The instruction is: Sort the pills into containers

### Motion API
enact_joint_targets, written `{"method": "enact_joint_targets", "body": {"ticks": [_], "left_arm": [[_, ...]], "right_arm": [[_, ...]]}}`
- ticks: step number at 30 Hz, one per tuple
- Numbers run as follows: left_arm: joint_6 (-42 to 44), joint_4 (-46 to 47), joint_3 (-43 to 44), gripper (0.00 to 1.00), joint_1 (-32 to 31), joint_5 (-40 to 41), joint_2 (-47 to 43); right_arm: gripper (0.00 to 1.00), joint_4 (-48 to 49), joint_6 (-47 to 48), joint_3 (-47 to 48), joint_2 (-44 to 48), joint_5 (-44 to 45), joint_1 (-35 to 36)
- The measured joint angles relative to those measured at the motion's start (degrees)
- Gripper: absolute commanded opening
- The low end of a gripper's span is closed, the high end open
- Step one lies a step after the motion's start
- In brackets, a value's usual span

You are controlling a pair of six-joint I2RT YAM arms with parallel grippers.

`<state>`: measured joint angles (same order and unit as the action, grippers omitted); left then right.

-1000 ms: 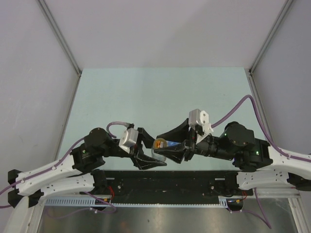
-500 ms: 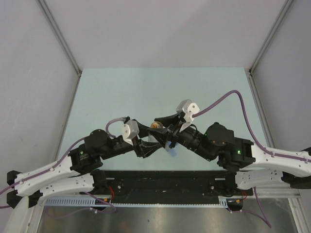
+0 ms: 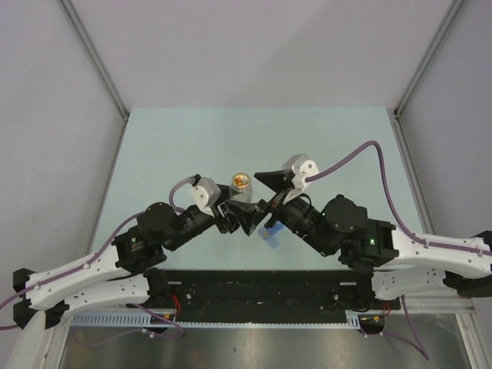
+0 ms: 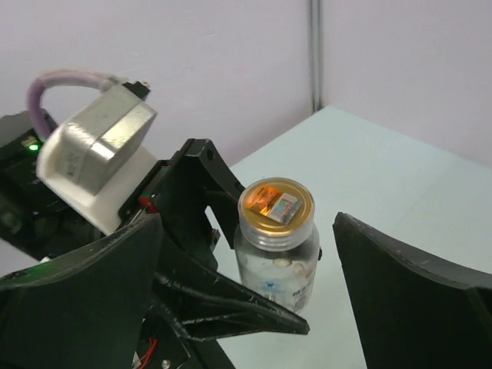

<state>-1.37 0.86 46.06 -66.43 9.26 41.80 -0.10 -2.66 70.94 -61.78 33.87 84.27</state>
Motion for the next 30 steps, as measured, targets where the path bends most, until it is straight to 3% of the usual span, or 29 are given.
{"method": "enact_joint_targets", "body": {"ticks": [11, 22, 30], "left_arm": [[-1.7, 1.0, -0.7, 0.01, 0.2, -0.2, -1.7], [-5.2, 1.7, -0.8, 0.0, 0.2, -28.2, -3.5], [-6.2, 1.6, 0.3, 0.0, 0.2, -39.7, 0.0]], "right_arm": [[1.0, 0.9, 1.5, 0.0, 9.8, -6.4, 3.5], [1.0, -9.6, 4.2, 0.0, 16.2, -16.1, 3.5], [0.96, -13.4, 5.9, 0.0, 14.2, -22.6, 3.5]]}}
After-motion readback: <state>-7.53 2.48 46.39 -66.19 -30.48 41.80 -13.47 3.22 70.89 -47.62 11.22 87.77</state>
